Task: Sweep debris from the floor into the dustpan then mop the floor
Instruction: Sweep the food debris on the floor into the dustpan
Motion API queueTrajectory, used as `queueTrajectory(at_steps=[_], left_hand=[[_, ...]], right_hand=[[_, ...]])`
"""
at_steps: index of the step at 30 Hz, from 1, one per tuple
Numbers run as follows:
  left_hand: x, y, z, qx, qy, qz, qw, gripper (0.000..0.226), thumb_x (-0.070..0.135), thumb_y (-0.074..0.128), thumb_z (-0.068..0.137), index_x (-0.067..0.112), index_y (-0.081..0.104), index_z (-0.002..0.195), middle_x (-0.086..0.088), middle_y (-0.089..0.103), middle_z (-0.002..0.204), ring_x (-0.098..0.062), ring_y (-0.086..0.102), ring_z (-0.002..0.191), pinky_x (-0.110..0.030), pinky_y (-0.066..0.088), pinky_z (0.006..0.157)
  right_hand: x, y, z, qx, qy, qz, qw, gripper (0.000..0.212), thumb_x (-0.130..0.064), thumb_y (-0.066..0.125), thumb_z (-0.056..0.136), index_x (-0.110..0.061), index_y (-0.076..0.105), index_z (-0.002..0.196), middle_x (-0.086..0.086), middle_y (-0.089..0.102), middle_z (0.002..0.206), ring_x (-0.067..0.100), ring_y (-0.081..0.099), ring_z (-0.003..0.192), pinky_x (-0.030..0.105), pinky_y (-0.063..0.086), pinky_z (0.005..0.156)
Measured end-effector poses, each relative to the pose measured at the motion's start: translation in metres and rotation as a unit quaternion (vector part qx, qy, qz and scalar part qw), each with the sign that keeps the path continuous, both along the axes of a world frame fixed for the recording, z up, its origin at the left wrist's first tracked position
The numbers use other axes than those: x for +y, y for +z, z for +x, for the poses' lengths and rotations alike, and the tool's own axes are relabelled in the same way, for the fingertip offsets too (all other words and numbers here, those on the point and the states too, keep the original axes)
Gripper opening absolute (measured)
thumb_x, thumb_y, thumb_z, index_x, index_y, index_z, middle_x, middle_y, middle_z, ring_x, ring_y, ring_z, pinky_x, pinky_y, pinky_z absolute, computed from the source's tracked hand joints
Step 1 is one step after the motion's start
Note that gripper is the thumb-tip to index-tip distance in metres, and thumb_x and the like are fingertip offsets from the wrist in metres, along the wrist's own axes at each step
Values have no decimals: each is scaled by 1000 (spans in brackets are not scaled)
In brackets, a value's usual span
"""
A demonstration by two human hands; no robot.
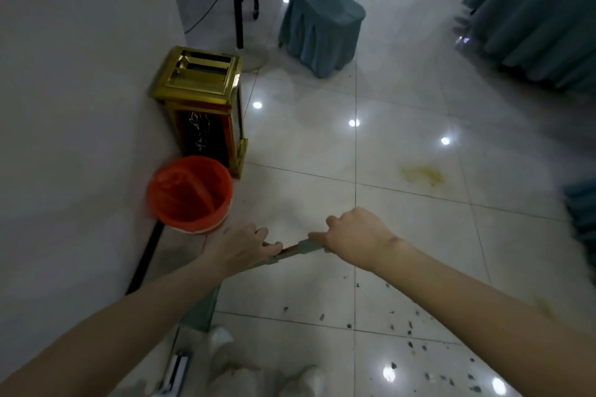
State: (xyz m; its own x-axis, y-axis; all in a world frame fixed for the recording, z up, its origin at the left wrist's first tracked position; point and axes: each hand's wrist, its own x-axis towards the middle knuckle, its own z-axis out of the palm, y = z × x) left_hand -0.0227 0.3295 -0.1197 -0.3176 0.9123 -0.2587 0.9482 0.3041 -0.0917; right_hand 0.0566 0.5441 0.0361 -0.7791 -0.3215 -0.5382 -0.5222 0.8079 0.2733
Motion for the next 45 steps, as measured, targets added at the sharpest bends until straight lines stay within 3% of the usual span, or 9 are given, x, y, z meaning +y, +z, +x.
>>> queueTrajectory(at_steps=[13, 18, 21, 24, 30, 32, 35, 39, 45], left_hand=[[148, 35, 71, 61, -134, 0, 989, 33, 35, 39, 101, 23, 29, 130, -14, 54, 97, -27, 53, 71, -40, 54, 62], [203, 71, 85, 138, -236, 43, 961, 23, 43, 48, 94, 29, 61, 106, -2, 58, 67, -16, 48, 46, -23, 42, 43], [233, 81, 89, 167, -293, 78, 938, 29, 35, 38, 92, 28, 64, 103, -1, 56, 64, -15, 46, 45, -22, 35, 42], [258, 78, 89, 178, -342, 84, 919, 19, 38, 53, 89, 30, 64, 103, 2, 58, 64, -14, 49, 46, -22, 42, 43], [181, 69, -55, 141, -127, -19, 982, 82, 14, 61, 84, 35, 12, 146, -9, 53, 116, -27, 59, 94, -35, 51, 76], [159, 71, -97, 152, -102, -35, 982, 94, 5, 70, 74, 31, 19, 149, -13, 57, 113, -31, 63, 90, -39, 55, 70], [178, 64, -109, 139, -102, -45, 984, 91, 8, 77, 69, 25, 27, 143, -12, 57, 103, -30, 64, 79, -38, 54, 60], [204, 47, -121, 86, -122, 65, 987, 80, 10, 88, 57, 18, 43, 123, -14, 58, 78, -30, 59, 53, -30, 44, 41], [225, 10, -127, 14, -82, 114, 990, 47, 27, 67, 82, 20, 42, 121, -16, 58, 78, -33, 60, 55, -34, 46, 42]], right_hand=[[145, 1, 141, 42, -156, -33, 986, 45, -30, 41, 102, -36, 27, 145, 6, 53, 102, 18, 34, 47, 29, 20, 39], [188, 14, 183, 61, -186, -25, 980, 46, -31, 39, 103, -33, 24, 146, 8, 53, 103, 17, 34, 47, 30, 21, 40], [209, 16, 207, 69, -216, -23, 974, 48, -30, 40, 102, -33, 22, 147, 7, 52, 102, 17, 34, 47, 29, 21, 40], [225, 14, 214, 82, -246, -30, 965, 49, -30, 40, 102, -34, 22, 148, 6, 52, 101, 16, 33, 49, 30, 20, 40], [274, -17, 307, 54, -379, -14, 924, 55, -33, 55, 96, -35, 34, 147, 0, 57, 94, 20, 57, 64, 38, 53, 52], [276, -31, 323, 44, -419, 2, 907, 59, -30, 71, 85, -32, 48, 140, -2, 56, 80, 17, 53, 53, 35, 51, 43], [270, -50, 309, 35, -466, 14, 884, 53, -39, 50, 97, -39, 30, 146, -8, 49, 85, 12, 53, 63, 27, 43, 52], [259, -69, 273, 42, -545, 23, 837, 45, -42, 49, 97, -42, 35, 140, -11, 41, 77, 5, 41, 53, 20, 29, 45], [209, -129, 170, 23, -647, 3, 762, 50, -22, 49, 98, -33, 30, 143, 2, 52, 97, 20, 60, 70, 31, 42, 53]])
